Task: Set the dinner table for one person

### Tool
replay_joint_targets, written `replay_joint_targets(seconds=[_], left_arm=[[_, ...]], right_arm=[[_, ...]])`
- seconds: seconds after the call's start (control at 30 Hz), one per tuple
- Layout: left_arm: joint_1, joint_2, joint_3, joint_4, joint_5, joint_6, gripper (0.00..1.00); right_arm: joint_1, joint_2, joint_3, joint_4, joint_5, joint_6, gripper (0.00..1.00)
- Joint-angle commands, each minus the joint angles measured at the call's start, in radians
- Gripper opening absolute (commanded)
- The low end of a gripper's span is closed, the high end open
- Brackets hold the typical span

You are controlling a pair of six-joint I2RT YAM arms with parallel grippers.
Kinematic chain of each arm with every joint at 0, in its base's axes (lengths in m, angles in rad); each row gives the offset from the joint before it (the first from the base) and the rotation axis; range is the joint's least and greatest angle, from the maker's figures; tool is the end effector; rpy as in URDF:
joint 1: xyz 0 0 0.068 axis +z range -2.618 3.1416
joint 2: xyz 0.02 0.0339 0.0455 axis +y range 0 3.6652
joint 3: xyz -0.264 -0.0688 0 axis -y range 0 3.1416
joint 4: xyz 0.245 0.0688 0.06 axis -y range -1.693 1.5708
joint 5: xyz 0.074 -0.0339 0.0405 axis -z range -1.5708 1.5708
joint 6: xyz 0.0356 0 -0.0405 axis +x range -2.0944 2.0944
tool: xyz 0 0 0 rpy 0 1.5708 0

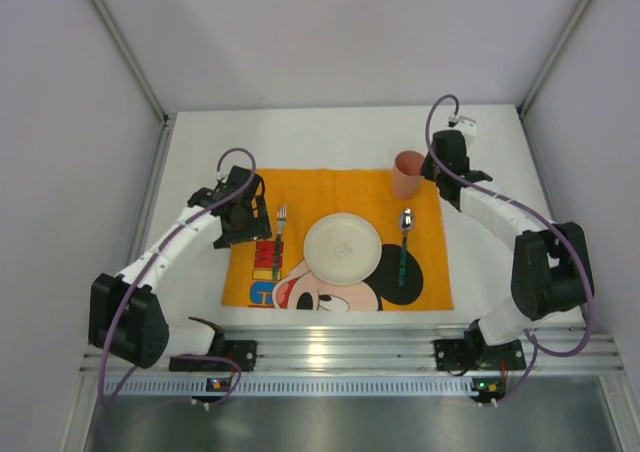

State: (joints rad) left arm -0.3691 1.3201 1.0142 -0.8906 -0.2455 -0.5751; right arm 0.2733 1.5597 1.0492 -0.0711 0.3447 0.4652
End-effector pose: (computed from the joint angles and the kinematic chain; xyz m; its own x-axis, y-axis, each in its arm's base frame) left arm 0.2324 -0.0806 0.2517 -0.8737 -0.2277 -0.4298 -0.2480 0.9687 -0.0090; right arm 0.3402 0.0829 0.2511 -0.4648 0.3082 -0.8301 0.2532 0.9446 0.2089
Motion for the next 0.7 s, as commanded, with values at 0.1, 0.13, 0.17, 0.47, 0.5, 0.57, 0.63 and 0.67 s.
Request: replay_joint_targets(seconds=[0.1, 0.13, 0.17, 0.47, 0.5, 0.57, 0.63, 0.67], left_arm=[[0.002, 0.028, 0.057, 0.030, -0.024, -0.005, 0.90], [0.001, 0.033, 0.061, 0.030, -0.025, -0.005, 0.90], [0.001, 0.039, 0.067, 0.033, -0.026, -0.005, 0.90], [0.004, 0.071, 0.152, 0.070, -0.130, 0.086, 0.90], [0.006, 0.073, 0.156, 0.093, -0.133, 0.089, 0.90], [0.009, 0.082, 0.165, 0.119, -0.133, 0.095, 0.90], [0.009, 0.091, 0.178, 0.171, -0.132, 0.103, 0.90], [0.010, 0.093, 0.182, 0.189, -0.138, 0.116, 0.90]], right_arm=[[0.021, -0.069, 0.060, 0.010, -0.041, -0.054, 0.56], [0.021, -0.072, 0.081, 0.005, -0.045, -0.060, 0.61], [0.021, -0.078, 0.090, 0.001, -0.046, -0.069, 0.64], [0.023, -0.217, 0.288, -0.200, -0.021, -0.171, 0.82], [0.024, -0.234, 0.322, -0.220, -0.033, -0.181, 0.84], [0.023, -0.292, 0.344, -0.266, -0.077, -0.198, 0.92], [0.023, -0.370, 0.324, -0.274, -0.117, -0.195, 0.99], [0.023, -0.401, 0.299, -0.256, -0.128, -0.194, 1.00]])
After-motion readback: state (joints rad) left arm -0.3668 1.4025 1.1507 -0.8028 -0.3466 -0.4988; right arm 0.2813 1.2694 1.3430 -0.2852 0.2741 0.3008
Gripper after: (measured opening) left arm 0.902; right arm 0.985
